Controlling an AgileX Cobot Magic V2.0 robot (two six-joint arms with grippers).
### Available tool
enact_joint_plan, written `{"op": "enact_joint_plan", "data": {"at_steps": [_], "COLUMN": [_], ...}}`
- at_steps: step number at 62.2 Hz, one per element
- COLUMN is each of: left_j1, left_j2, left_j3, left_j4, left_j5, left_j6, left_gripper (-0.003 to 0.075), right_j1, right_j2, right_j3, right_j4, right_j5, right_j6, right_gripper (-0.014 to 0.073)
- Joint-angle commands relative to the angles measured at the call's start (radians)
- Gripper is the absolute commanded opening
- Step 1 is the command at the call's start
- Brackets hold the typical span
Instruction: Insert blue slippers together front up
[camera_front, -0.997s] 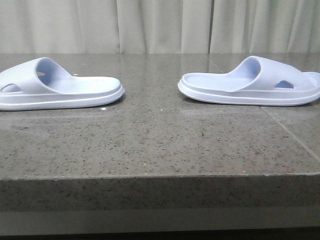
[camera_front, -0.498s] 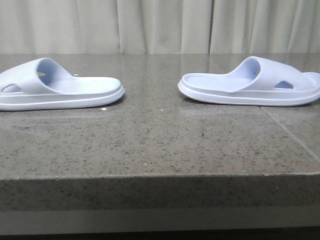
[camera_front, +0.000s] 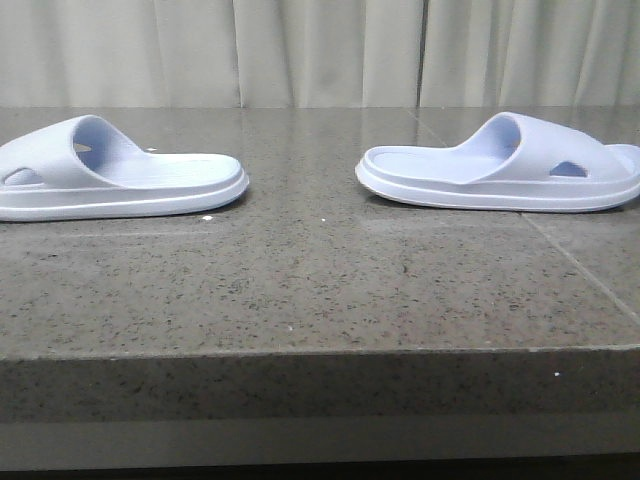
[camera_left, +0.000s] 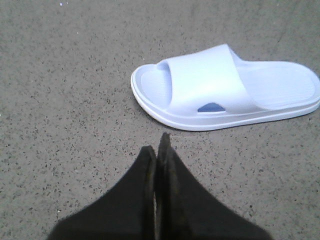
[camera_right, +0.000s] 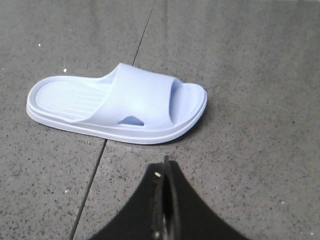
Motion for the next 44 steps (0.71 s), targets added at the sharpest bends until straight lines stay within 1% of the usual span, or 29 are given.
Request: {"op": "enact_joint_plan", "data": {"at_steps": [1,20,26,29,34,35,37,38,40,41,44], "left_j1": [-0.005,-0.005,-0.003,-0.003,-0.003,-0.003,-0.003,-0.003,-0.003,-0.003,-0.003], "left_j2": [0.040,0.080,0.080,0.080,0.080,0.080,0.080,0.080,0.080,0.080,0.080], "left_j3": [-0.037,-0.037,-0.037,-0.037,-0.037,-0.037,-0.037,-0.037,-0.037,-0.037,-0.037], "left_j4": [-0.003,-0.035,-0.033,-0.033,-0.031,-0.031,-0.031,-0.031,-0.031,-0.031,-0.031], "left_j5": [-0.075,-0.102,-0.102,-0.102,-0.102,-0.102,-0.104,-0.104,-0.108,-0.111,-0.120], "left_j6": [-0.003,-0.005,-0.005,-0.005,-0.005,-0.005,-0.005,-0.005,-0.005,-0.005,-0.005], "left_gripper": [-0.0020,-0.0020,-0.0020,-0.0010,0.0064,0.0096,0.0146,0.0174,0.0253,0.0302,0.0395], "right_j1": [-0.003,-0.003,-0.003,-0.003,-0.003,-0.003,-0.003,-0.003,-0.003,-0.003,-0.003], "right_j2": [0.034,0.059,0.059,0.059,0.059,0.059,0.059,0.059,0.059,0.059,0.059], "right_j3": [-0.033,-0.033,-0.033,-0.033,-0.033,-0.033,-0.033,-0.033,-0.033,-0.033,-0.033], "right_j4": [-0.010,-0.011,-0.015,-0.019,-0.020,-0.020,-0.020,-0.020,-0.020,-0.020,-0.020], "right_j5": [-0.057,0.001,0.005,0.006,0.006,0.008,0.008,0.008,0.008,0.007,0.007], "right_j6": [-0.002,-0.002,-0.002,-0.002,-0.002,-0.002,-0.002,-0.002,-0.002,-0.002,-0.002], "right_gripper": [-0.0068,-0.0068,-0.0045,0.0014,0.0141,0.0188,0.0255,0.0305,0.0384,0.0411,0.0477]}}
